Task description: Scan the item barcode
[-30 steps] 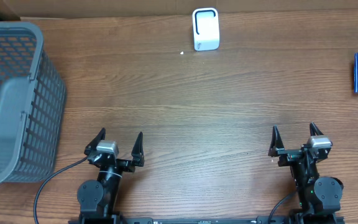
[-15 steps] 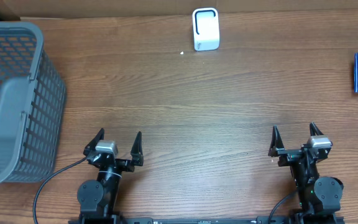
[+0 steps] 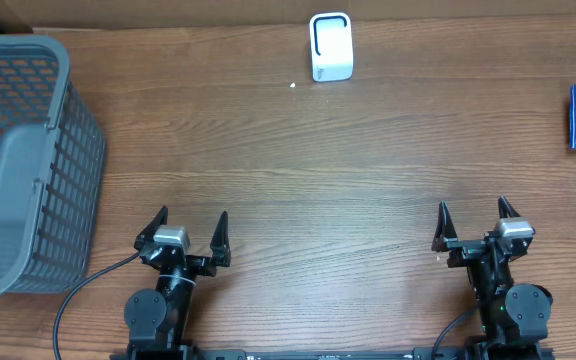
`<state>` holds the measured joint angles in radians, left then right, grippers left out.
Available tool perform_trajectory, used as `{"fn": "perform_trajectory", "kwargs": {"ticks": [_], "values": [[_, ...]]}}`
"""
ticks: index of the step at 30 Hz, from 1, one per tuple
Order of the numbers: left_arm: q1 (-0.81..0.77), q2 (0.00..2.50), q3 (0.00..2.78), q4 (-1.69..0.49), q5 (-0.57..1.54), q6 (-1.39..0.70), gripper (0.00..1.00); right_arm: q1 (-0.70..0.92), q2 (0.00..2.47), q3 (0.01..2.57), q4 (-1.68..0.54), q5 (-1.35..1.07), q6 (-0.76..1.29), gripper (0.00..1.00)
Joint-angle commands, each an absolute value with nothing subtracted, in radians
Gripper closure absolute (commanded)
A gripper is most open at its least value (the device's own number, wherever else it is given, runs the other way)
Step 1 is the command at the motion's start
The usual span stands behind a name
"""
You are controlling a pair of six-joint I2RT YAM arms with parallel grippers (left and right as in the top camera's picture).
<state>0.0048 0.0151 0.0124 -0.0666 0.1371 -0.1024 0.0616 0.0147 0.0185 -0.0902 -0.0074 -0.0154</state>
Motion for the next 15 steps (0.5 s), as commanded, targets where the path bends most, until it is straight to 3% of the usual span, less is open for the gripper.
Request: {"fn": "perform_trajectory", "kwargs": {"ticks": [1,15], "values": [[0.014,0.003,0.005,-0.067,0.127,-0.116,0.00,0.070,0.003,0.008,-0.083,-0.001,-0.020,0.00],[0.014,0.003,0.005,-0.074,0.074,-0.074,0.00,0.070,0.003,0.008,-0.083,-0.001,-0.020,0.00]]}}
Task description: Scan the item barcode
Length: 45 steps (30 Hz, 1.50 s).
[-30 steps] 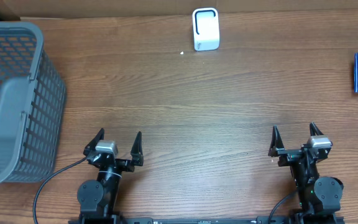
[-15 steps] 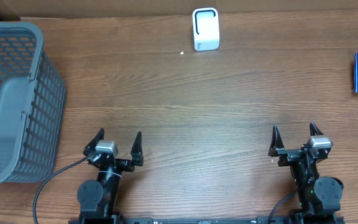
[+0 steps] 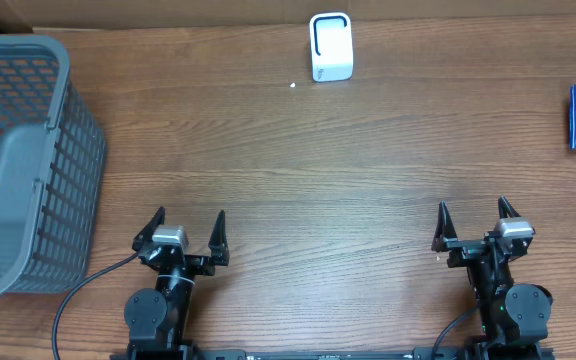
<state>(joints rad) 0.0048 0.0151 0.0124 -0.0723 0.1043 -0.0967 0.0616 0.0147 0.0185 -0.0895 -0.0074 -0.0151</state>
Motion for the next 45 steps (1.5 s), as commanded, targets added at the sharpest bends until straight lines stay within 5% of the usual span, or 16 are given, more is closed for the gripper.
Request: {"fn": "perform_trajectory", "kwargs": {"ticks": [1,45], "values": [[0.014,0.003,0.005,-0.074,0.073,-0.074,0.00,0.070,0.003,0.008,-0.083,-0.001,-0.020,0.00],[0.045,0.004,0.005,-0.078,0.019,-0.056,0.00,0.070,0.003,0.008,-0.083,-0.001,-0.020,0.00]]}}
